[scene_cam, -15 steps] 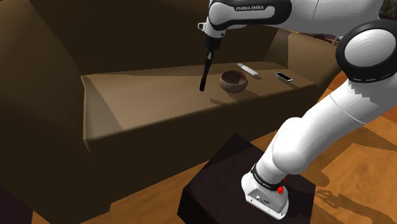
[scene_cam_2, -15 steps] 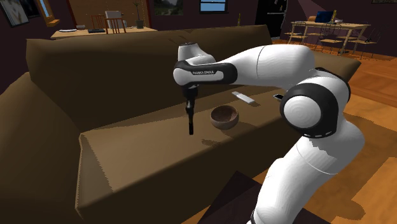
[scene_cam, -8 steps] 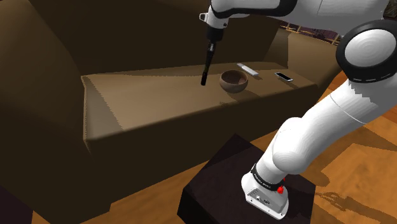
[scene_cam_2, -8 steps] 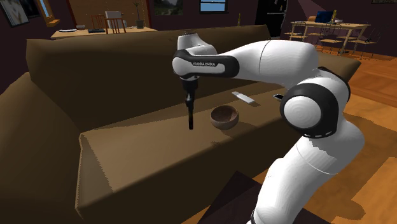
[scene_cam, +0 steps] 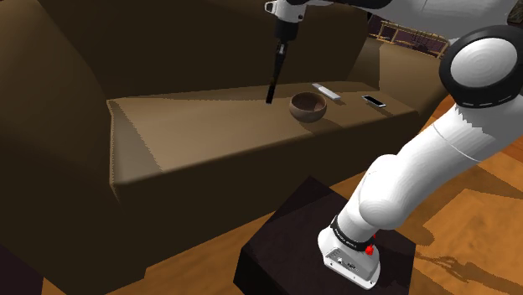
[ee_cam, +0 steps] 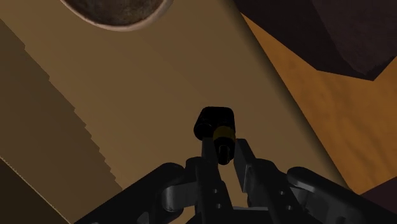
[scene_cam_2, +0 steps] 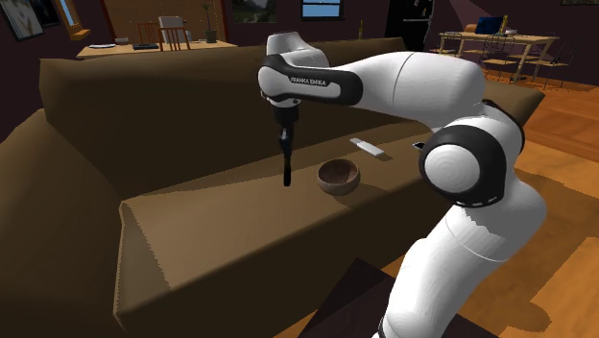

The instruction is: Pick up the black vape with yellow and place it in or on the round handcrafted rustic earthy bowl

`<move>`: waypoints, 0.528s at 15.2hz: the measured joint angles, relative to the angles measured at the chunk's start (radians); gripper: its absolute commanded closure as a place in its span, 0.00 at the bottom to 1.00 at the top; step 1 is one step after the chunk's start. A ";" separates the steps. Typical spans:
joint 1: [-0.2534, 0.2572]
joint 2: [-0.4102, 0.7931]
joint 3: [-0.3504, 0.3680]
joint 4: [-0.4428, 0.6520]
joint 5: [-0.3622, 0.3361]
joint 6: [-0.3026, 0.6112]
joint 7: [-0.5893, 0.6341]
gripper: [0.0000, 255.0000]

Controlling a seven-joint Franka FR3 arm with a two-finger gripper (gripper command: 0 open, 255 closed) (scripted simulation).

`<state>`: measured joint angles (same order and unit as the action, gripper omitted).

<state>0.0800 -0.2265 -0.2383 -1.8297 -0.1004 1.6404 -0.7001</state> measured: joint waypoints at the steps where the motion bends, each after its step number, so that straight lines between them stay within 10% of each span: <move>1: 0.001 0.003 0.001 0.017 0.001 -0.015 0.000 1.00; 8: 0.002 0.033 0.000 0.146 0.008 -0.113 -0.010 1.00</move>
<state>0.0823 -0.1932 -0.2379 -1.6836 -0.0926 1.5272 -0.7098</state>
